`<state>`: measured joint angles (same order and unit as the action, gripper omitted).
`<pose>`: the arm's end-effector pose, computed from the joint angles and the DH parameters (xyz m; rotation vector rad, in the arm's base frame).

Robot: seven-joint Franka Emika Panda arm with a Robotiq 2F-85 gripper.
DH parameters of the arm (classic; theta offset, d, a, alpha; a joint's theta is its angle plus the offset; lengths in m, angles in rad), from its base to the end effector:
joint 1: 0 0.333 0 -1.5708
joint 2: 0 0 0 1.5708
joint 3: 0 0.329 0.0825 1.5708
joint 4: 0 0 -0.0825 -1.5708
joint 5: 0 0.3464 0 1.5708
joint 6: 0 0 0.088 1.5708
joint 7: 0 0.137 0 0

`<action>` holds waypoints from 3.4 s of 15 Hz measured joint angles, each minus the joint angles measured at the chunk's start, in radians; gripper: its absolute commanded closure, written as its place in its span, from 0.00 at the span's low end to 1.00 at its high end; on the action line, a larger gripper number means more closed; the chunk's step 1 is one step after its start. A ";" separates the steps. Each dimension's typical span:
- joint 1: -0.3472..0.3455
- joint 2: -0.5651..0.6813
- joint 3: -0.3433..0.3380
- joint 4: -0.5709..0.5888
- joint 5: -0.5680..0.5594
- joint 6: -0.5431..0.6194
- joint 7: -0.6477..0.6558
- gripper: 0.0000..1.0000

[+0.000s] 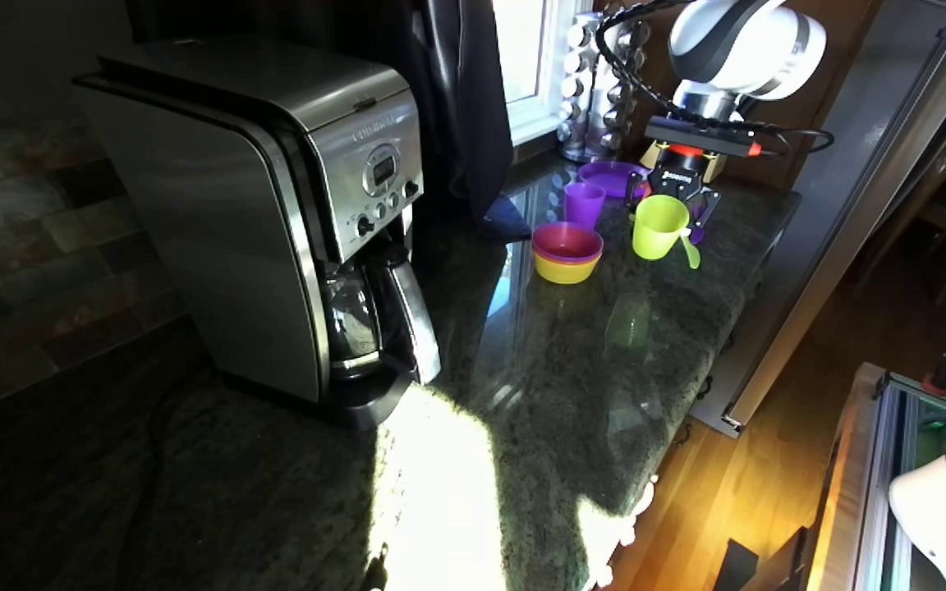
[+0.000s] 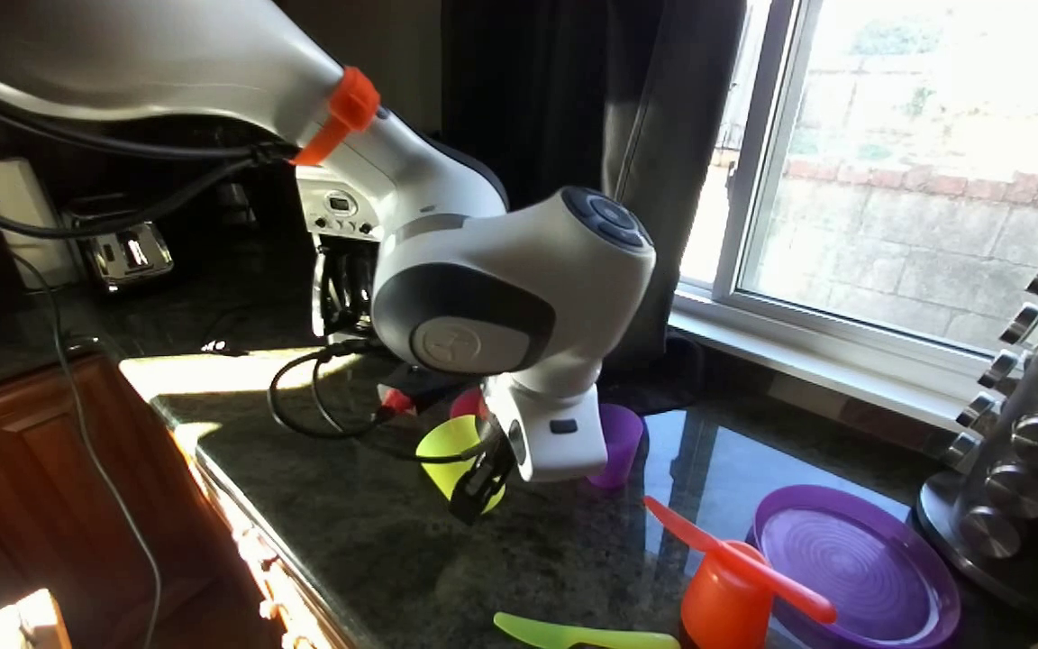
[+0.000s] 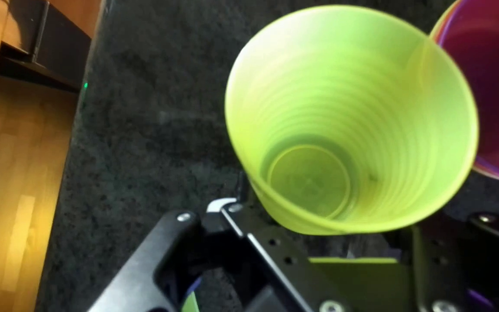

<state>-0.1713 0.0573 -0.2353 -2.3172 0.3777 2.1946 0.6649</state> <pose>0.4368 -0.1641 0.3174 -2.2727 1.7671 0.3016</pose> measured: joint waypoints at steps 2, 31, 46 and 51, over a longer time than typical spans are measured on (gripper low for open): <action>0.014 -0.053 0.016 -0.052 -0.092 0.086 0.130 0.59; 0.014 -0.030 0.090 -0.160 -0.780 0.279 0.886 0.00; -0.009 -0.124 0.051 -0.208 -0.348 0.289 0.405 0.00; -0.023 -0.119 0.033 -0.209 -0.177 0.272 0.251 0.00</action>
<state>-0.1942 -0.0618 -0.2021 -2.5258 0.2009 2.4663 0.9157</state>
